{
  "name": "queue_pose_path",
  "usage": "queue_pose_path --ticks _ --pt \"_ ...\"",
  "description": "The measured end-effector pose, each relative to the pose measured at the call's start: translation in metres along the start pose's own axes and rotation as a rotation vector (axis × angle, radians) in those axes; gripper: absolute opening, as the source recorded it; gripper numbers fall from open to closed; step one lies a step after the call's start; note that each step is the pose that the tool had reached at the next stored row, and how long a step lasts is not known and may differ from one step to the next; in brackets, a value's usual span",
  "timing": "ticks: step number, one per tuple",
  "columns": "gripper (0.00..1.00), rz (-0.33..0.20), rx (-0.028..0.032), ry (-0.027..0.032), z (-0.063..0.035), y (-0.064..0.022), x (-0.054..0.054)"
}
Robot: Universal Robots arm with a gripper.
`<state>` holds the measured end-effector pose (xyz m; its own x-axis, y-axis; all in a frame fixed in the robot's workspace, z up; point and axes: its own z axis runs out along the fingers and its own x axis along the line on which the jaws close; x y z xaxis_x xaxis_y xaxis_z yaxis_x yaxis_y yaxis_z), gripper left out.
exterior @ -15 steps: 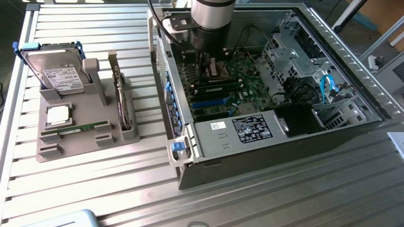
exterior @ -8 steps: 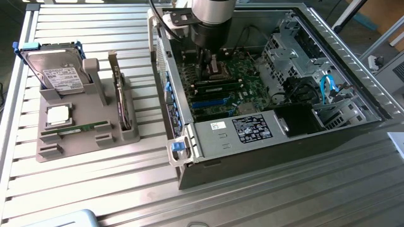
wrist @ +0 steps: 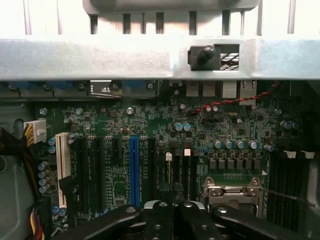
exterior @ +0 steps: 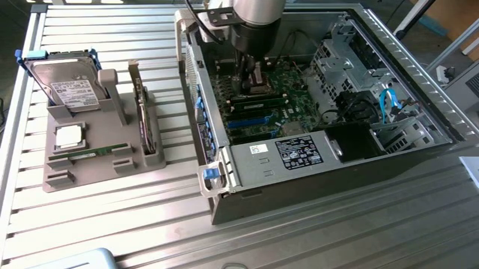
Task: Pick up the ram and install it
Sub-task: 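Press down the ram until it locks into place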
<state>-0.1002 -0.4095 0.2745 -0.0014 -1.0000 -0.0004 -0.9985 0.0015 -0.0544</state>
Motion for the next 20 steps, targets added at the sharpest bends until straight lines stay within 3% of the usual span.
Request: queue_pose_path --ticks 7,14,16,20 --pt "0.1 0.0 -0.0235 0.0 -0.0042 -0.007 0.0" --pt "0.1 0.0 -0.0269 0.0001 -0.0041 -0.0088 0.0" --pt "0.1 0.0 -0.0343 0.0002 -0.0045 -0.0102 0.0" --pt "0.1 0.0 -0.0557 0.0002 -0.0054 -0.0141 0.0"
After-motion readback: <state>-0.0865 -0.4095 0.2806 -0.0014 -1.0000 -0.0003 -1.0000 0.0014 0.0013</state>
